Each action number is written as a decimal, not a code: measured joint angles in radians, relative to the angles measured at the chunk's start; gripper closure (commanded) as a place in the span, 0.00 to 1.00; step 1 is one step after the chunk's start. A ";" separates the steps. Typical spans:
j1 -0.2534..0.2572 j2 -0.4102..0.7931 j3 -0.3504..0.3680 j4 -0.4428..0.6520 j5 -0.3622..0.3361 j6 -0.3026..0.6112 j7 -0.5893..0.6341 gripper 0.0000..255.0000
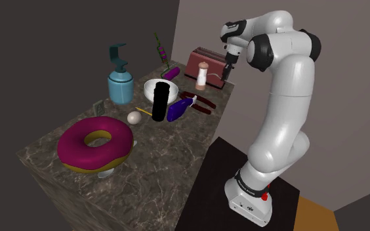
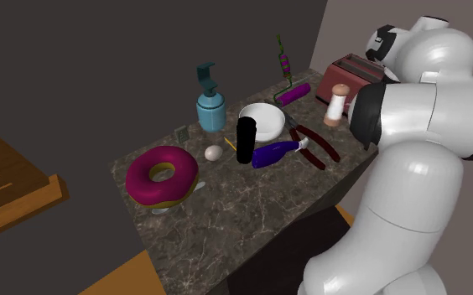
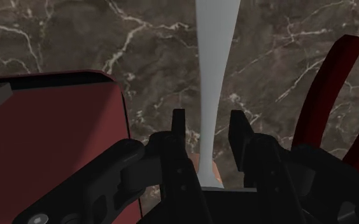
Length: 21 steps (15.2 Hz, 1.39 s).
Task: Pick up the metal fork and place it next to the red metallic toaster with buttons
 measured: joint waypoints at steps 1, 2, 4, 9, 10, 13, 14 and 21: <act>-0.010 0.002 0.009 -0.004 0.009 0.018 -0.004 1.00; -0.018 0.000 0.017 -0.016 0.013 0.044 -0.016 1.00; -0.014 -0.015 0.027 -0.048 0.003 0.070 -0.010 1.00; -0.026 0.056 0.051 -0.071 -0.009 0.071 0.005 1.00; -0.036 0.088 0.054 -0.054 -0.007 0.063 0.001 1.00; -0.041 0.102 0.054 -0.041 -0.004 0.084 0.000 0.00; -0.037 0.099 0.053 -0.048 -0.005 0.096 0.004 0.00; -0.059 0.123 0.055 0.059 -0.013 -0.037 0.009 0.00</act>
